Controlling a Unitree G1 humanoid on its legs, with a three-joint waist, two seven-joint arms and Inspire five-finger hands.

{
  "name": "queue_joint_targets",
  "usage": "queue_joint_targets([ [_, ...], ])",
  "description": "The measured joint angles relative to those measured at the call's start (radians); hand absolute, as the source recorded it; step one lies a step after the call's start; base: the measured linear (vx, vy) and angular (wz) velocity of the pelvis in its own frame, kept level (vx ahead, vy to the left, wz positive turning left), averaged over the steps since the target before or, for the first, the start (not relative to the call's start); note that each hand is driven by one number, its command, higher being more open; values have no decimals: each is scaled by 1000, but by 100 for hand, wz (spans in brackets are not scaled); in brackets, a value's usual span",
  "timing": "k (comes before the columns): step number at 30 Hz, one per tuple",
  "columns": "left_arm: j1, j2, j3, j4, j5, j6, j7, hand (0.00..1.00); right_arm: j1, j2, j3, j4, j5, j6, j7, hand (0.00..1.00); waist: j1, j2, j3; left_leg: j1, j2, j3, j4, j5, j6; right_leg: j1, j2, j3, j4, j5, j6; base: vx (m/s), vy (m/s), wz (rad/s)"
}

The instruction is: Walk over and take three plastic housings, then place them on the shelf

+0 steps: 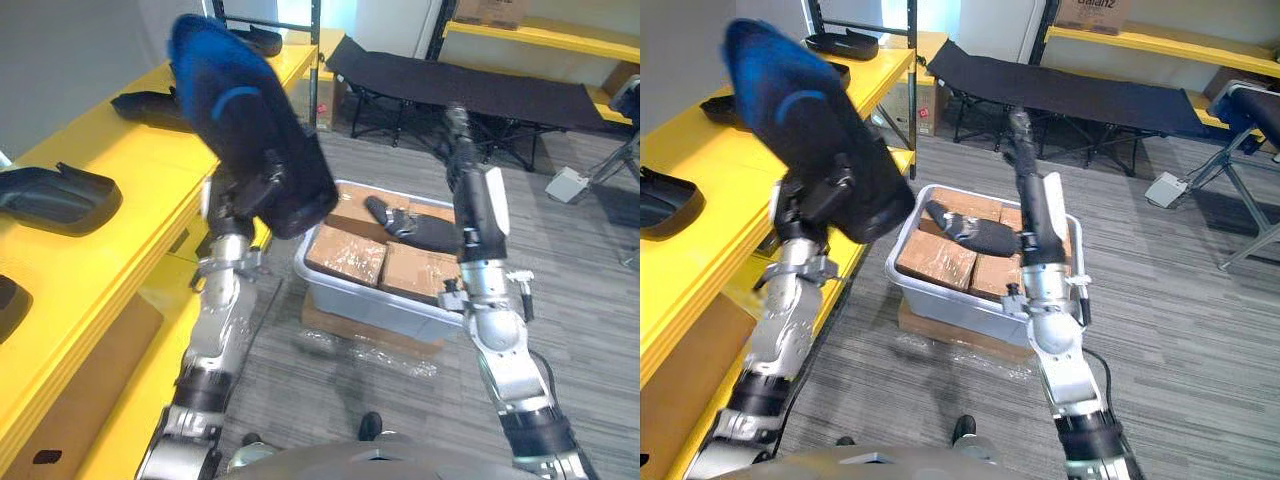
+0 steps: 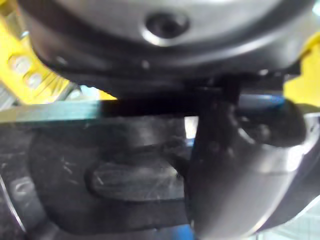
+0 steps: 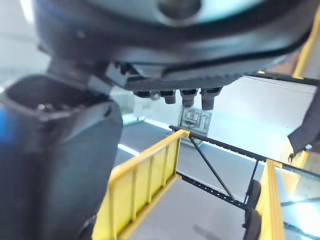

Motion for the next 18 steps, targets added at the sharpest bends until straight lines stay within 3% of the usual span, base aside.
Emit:
queue_joint_targets([
  [2,91,-2,40,-64,89,-3,33,0,72,71,-60,-8,202,9,67,100,-2,13,-9,-1,1,-3,-1,0,-1,-3,0,-4,0,-8,-8,-12,6,4],
  [7,233,-5,68,-138,157,-74,49,0,216,144,-117,-9,436,61,179,100,-17,40,-25,-5,2,0,-3,-1,-3,-10,0,-5,0,-11,-9,13,3,-1],
  [11,291,-5,64,-202,151,-124,-4,0,292,145,-116,-8,423,114,217,100,-27,48,-32,-21,4,2,0,-1,-4,-25,2,-4,0,-11,-10,49,6,-2],
  [15,380,-9,64,-262,133,-150,-70,0,353,143,-123,54,309,185,182,100,-24,62,-39,-23,6,0,0,-3,-8,-23,3,-10,0,-13,-9,69,12,2],
  [18,428,-19,76,-264,133,-154,-75,0,365,143,-115,95,330,204,170,100,-18,69,-43,-25,6,-10,0,-5,-11,-20,4,-20,0,-17,-4,44,11,8],
])
